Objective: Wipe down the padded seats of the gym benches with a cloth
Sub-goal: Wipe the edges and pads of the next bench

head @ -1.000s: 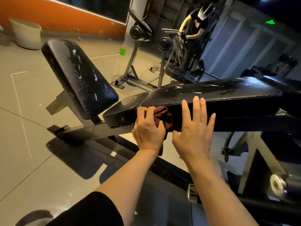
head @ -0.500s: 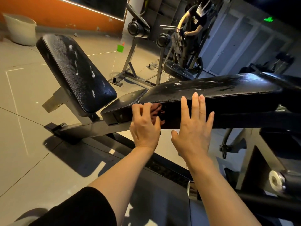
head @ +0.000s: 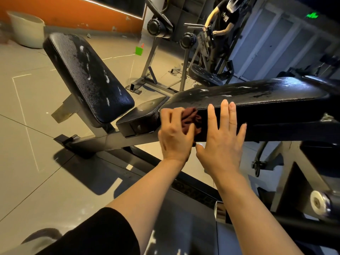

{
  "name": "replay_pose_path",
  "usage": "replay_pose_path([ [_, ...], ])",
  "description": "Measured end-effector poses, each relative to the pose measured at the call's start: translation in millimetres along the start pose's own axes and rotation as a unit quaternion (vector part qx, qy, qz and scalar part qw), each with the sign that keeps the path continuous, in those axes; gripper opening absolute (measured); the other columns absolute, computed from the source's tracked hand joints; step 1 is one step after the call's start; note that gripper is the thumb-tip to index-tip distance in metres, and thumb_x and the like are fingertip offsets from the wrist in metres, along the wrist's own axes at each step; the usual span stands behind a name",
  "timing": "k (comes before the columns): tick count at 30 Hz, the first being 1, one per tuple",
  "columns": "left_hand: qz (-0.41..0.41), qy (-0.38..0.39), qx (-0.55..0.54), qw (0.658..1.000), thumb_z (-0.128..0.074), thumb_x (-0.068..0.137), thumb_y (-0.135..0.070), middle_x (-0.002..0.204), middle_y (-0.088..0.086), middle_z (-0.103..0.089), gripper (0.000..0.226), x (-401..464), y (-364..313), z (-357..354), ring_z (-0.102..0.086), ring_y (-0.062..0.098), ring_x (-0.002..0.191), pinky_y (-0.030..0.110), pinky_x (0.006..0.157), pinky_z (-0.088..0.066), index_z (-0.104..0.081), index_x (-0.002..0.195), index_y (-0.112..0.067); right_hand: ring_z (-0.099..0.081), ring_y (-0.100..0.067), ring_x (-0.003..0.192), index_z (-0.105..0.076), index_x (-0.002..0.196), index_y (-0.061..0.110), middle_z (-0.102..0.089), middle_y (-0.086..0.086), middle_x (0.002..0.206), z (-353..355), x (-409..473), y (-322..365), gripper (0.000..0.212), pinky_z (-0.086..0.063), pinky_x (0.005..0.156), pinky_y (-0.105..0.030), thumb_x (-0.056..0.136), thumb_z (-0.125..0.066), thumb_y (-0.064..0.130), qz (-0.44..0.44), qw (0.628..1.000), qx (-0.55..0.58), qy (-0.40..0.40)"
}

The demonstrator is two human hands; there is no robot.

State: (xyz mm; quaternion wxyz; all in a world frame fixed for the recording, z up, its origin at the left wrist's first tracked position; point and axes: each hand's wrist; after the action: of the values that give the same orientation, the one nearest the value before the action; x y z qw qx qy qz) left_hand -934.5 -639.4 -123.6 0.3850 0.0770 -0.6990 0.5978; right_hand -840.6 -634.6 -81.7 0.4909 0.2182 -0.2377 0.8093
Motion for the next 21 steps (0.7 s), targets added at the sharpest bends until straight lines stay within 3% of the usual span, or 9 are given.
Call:
replay_pose_path([
  [2, -0.035, 0.04, -0.009, 0.999, -0.078, 0.071, -0.012, 0.106, 0.011, -0.052, 0.038, 3.6, -7.6, -4.0, -0.058, 0.02, 0.086, 0.029, 0.068, -0.052, -0.06, 0.104, -0.009, 0.004, -0.028, 0.15, -0.021, 0.153, 0.017, -0.006, -0.012, 0.162, 0.2, 0.5, -0.4, 0.092, -0.012, 0.115, -0.059, 0.078, -0.073, 0.029, 0.002, 1.0, 0.009, -0.008],
  [5, 0.037, 0.035, -0.026, 0.998, -0.074, 0.076, -0.014, 0.106, 0.006, -0.051, 0.034, 5.1, -2.6, -4.0, -0.056, 0.018, 0.088, 0.037, 0.072, -0.055, -0.058, 0.105, -0.012, 0.007, -0.027, 0.15, -0.017, 0.154, 0.018, -0.002, -0.012, 0.162, 0.8, 0.8, -1.1, 0.095, -0.01, 0.115, -0.059, 0.077, -0.072, 0.027, 0.003, 1.0, -0.002, 0.007],
  [12, 0.095, 0.013, 0.0, 0.995, -0.072, 0.082, -0.02, 0.1, 0.002, -0.049, 0.026, 4.0, 10.0, 4.6, -0.053, 0.016, 0.083, 0.031, 0.072, -0.051, -0.058, 0.102, -0.013, 0.013, -0.024, 0.149, -0.01, 0.155, 0.021, 0.005, -0.009, 0.163, 4.9, -0.8, -2.4, 0.101, -0.007, 0.116, -0.056, 0.077, -0.074, 0.028, 0.006, 0.999, -0.013, 0.031],
  [18, 0.199, -0.079, 0.05, 0.976, -0.065, 0.088, -0.021, 0.107, 0.003, -0.044, 0.022, 4.4, 24.7, 17.3, -0.042, 0.005, 0.072, 0.016, 0.066, -0.041, -0.053, 0.105, -0.013, 0.014, -0.024, 0.149, -0.008, 0.155, 0.023, 0.007, -0.008, 0.163, 5.4, -1.0, -1.2, 0.103, -0.009, 0.116, -0.056, 0.076, -0.074, 0.022, -0.001, 0.999, -0.015, 0.037],
  [21, 0.249, -0.145, 0.052, 0.956, -0.062, 0.09, -0.02, 0.117, 0.006, -0.042, 0.026, 13.4, 26.5, 20.3, -0.041, 0.004, 0.081, 0.012, 0.071, -0.034, -0.052, 0.113, -0.013, 0.015, -0.025, 0.149, -0.007, 0.155, 0.023, 0.008, -0.008, 0.163, 5.1, -0.3, -0.2, 0.103, -0.008, 0.116, -0.056, 0.077, -0.074, 0.024, -0.001, 0.999, -0.015, 0.042],
])
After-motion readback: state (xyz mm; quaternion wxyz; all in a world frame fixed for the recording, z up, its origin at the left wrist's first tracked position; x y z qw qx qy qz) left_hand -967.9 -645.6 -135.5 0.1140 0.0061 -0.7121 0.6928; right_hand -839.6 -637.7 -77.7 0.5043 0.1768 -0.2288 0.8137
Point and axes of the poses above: each hand's wrist, its own x-axis towards the middle knuckle, its own z-axis out of the back of the hand, y = z × x
